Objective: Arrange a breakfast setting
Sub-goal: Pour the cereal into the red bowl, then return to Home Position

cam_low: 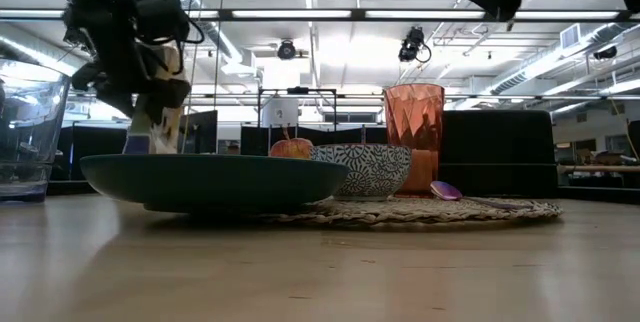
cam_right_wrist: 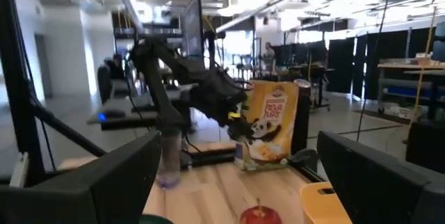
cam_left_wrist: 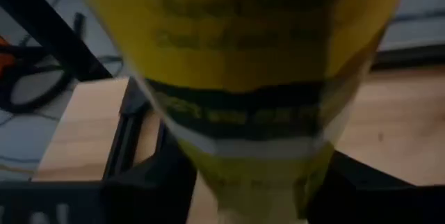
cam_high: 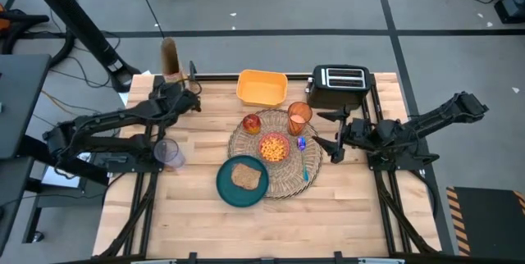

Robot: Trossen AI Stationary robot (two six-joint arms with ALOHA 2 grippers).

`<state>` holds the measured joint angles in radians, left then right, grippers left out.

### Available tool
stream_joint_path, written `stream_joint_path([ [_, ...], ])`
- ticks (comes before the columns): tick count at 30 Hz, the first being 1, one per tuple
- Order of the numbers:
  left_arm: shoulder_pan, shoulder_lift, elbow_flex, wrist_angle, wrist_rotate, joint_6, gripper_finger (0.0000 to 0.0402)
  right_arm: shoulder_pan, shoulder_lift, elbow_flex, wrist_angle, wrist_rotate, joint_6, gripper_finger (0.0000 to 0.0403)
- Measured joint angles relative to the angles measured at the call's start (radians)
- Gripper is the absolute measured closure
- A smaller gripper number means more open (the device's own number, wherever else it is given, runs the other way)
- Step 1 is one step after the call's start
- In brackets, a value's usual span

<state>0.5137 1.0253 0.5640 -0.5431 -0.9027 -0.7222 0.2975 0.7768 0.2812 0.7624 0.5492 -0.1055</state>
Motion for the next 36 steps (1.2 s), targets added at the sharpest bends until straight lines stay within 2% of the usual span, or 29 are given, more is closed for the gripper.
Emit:
stream_joint_path([
  [4, 0.000, -0.079, 0.000, -0.141, 0.091, -0.041, 0.0147, -0.041, -0.017, 0.088, -0.150, -0.068, 0.000, 0.0011],
  [7, 0.000, -0.136, 0.000, -0.231, 0.184, -0.058, 0.0131, -0.077, -0.033, 0.134, -0.231, -0.108, 0.007, 0.0011],
  [11, 0.000, -0.197, 0.021, -0.345, 0.284, -0.060, 0.0127, -0.123, -0.054, 0.164, -0.293, -0.157, 0.009, 0.0011],
  [17, -0.001, -0.240, 0.138, -0.577, 0.397, -0.050, 0.0127, -0.190, -0.090, 0.167, -0.366, -0.240, 0.008, 0.0017],
  [20, -0.029, -0.270, 0.186, -0.661, 0.454, 0.012, 0.0127, -0.224, -0.096, 0.139, -0.393, -0.284, 0.023, 0.0032],
  [24, -0.133, -0.370, 0.169, -0.570, 0.544, 0.137, 0.0127, -0.235, -0.088, 0.039, -0.302, -0.321, 0.058, 0.0071],
  [27, -0.248, -0.466, 0.107, -0.403, 0.609, 0.219, 0.0128, -0.226, -0.111, -0.004, -0.271, -0.311, 0.081, 0.0112],
  [31, -0.401, -0.591, 0.005, -0.156, 0.614, 0.374, 0.0143, -0.248, -0.167, 0.000, -0.381, -0.333, 0.111, 0.0185],
  [36, -0.511, -0.688, -0.081, 0.055, 0.614, 0.503, 0.0180, -0.347, -0.217, 0.038, -0.521, -0.370, 0.131, 0.0288],
])
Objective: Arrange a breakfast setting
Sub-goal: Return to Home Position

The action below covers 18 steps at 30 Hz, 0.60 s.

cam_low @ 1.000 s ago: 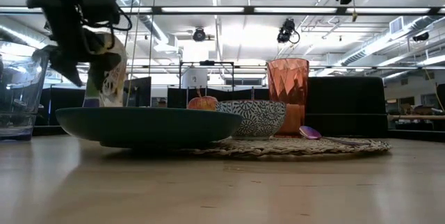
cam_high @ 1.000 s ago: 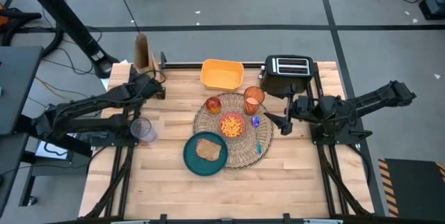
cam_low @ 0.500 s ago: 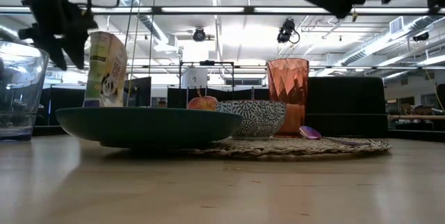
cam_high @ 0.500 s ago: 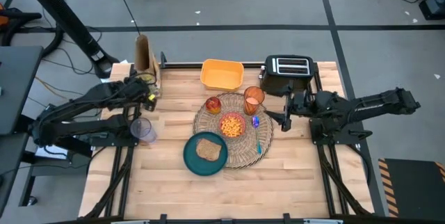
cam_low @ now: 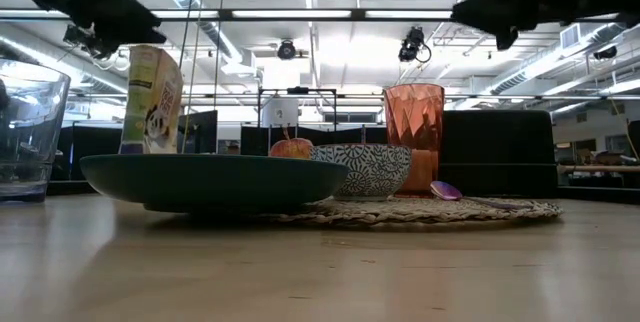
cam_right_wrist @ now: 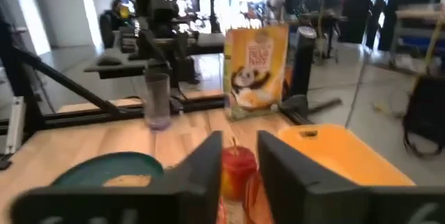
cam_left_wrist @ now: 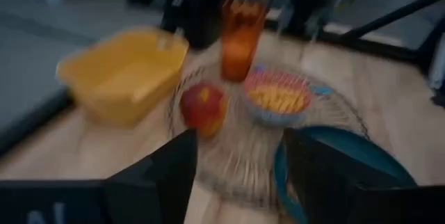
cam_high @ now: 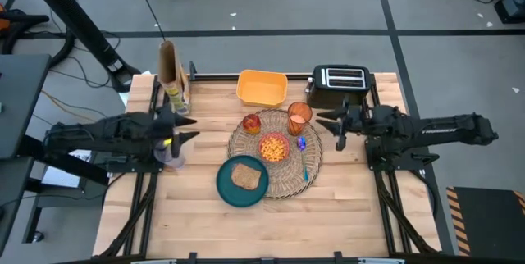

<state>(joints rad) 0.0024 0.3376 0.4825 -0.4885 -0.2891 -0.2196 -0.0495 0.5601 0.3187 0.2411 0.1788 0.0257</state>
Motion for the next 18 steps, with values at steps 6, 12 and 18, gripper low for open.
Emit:
stream_joint_path([
  [6, -0.040, -0.067, -0.112, 0.202, 0.033, 0.079, 0.0238, -0.032, -0.146, 0.010, -0.037, -0.082, -0.074, 0.0391],
  [12, -0.038, -0.092, -0.264, 0.472, 0.113, 0.154, 0.0301, -0.030, -0.331, -0.026, -0.187, -0.095, -0.051, 0.0384],
  [18, -0.025, -0.092, -0.267, 0.497, 0.110, 0.177, 0.0354, -0.030, -0.475, -0.031, -0.332, -0.099, -0.020, 0.0396],
])
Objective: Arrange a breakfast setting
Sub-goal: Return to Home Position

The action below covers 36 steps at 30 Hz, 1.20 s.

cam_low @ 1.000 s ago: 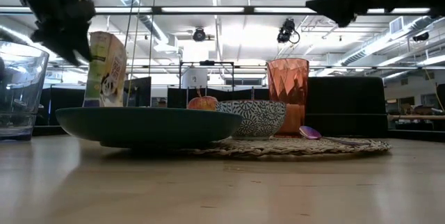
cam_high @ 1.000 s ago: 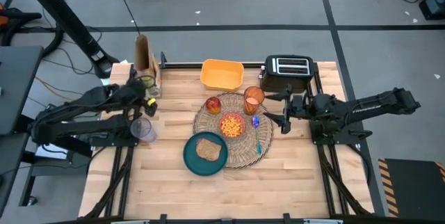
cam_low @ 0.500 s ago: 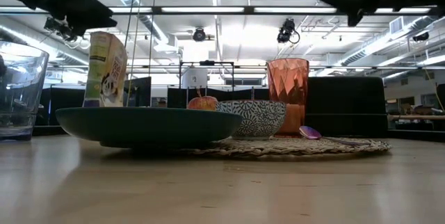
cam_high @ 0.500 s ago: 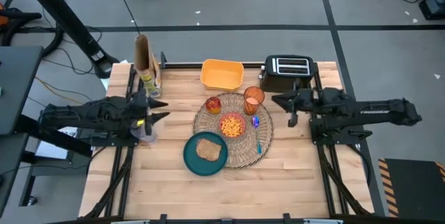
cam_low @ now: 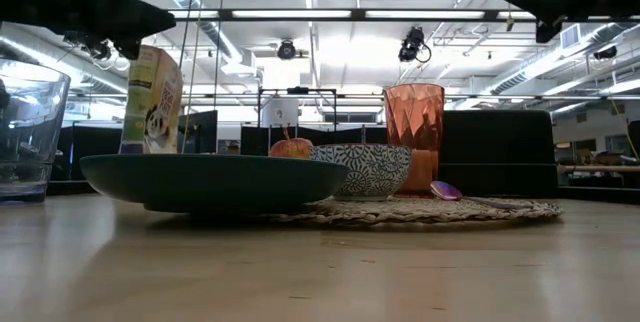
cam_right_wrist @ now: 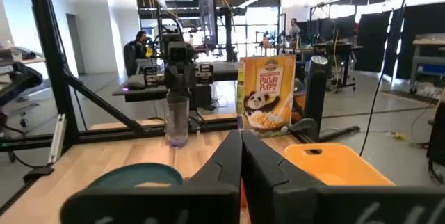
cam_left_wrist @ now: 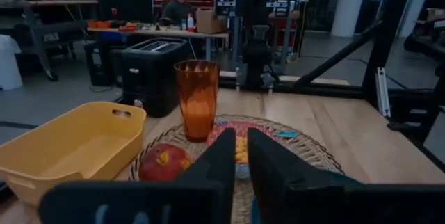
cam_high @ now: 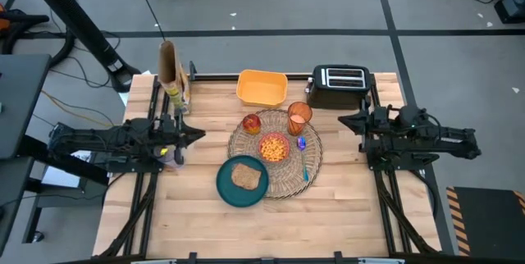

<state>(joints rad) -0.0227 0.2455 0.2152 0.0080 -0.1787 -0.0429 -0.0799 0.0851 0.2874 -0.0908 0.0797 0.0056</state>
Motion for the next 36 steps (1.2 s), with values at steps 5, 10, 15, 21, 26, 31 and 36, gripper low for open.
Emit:
stream_joint_path([
  [5, 0.000, -0.021, -0.052, 0.050, 0.000, -0.009, 0.0390, 0.000, -0.085, -0.024, -0.050, -0.023, 0.029, 0.0393],
  [10, -0.006, -0.136, -0.086, 0.037, -0.003, -0.015, 0.0393, 0.001, -0.080, -0.078, -0.045, -0.051, 0.064, 0.0398],
  [15, -0.013, -0.243, -0.094, -0.041, -0.003, -0.002, 0.0391, 0.001, -0.083, -0.144, 0.014, -0.056, 0.071, 0.0395],
  [21, -0.012, -0.243, -0.122, -0.015, -0.003, 0.006, 0.0392, 0.001, -0.081, -0.254, 0.127, -0.088, 0.080, 0.0396],
  [26, -0.013, -0.241, -0.147, -0.005, -0.003, 0.003, 0.0392, 0.001, -0.075, -0.281, 0.121, -0.090, 0.096, 0.0396],
  [31, -0.014, -0.241, -0.146, -0.003, -0.001, 0.012, 0.0391, 0.001, -0.081, -0.275, 0.099, -0.149, 0.100, 0.0396],
  [36, -0.014, -0.241, -0.146, -0.038, 0.005, -0.002, 0.0391, -0.010, -0.083, -0.199, -0.099, -0.094, 0.164, 0.0397],
])
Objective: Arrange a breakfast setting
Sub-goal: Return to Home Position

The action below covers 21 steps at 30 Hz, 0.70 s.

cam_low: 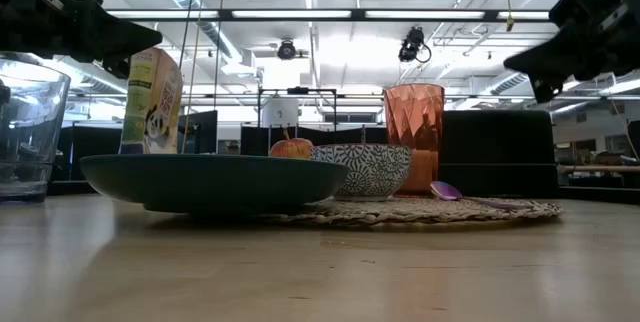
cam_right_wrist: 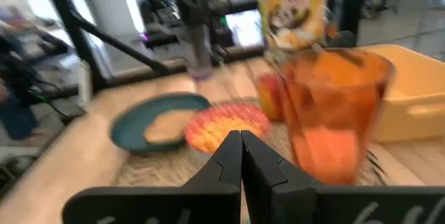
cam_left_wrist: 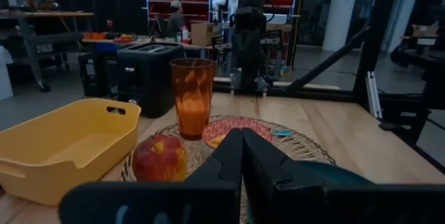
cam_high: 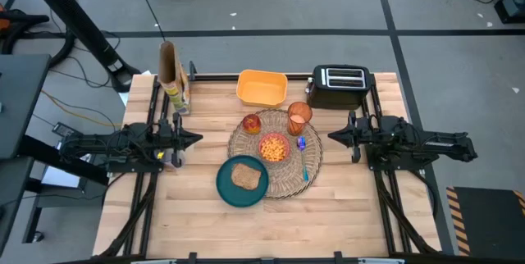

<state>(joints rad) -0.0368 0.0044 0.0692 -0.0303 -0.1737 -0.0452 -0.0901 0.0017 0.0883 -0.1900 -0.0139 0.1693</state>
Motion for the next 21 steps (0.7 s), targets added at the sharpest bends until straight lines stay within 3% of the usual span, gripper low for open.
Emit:
stream_joint_path([
  [6, -0.001, 0.000, -0.032, 0.062, 0.054, -0.024, 0.0391, 0.019, 0.012, -0.081, 0.207, -0.031, -0.016, 0.0398],
  [21, -0.002, 0.000, -0.061, 0.151, 0.127, -0.043, 0.0390, 0.042, 0.013, -0.082, 0.205, 0.013, -0.030, 0.0394],
])
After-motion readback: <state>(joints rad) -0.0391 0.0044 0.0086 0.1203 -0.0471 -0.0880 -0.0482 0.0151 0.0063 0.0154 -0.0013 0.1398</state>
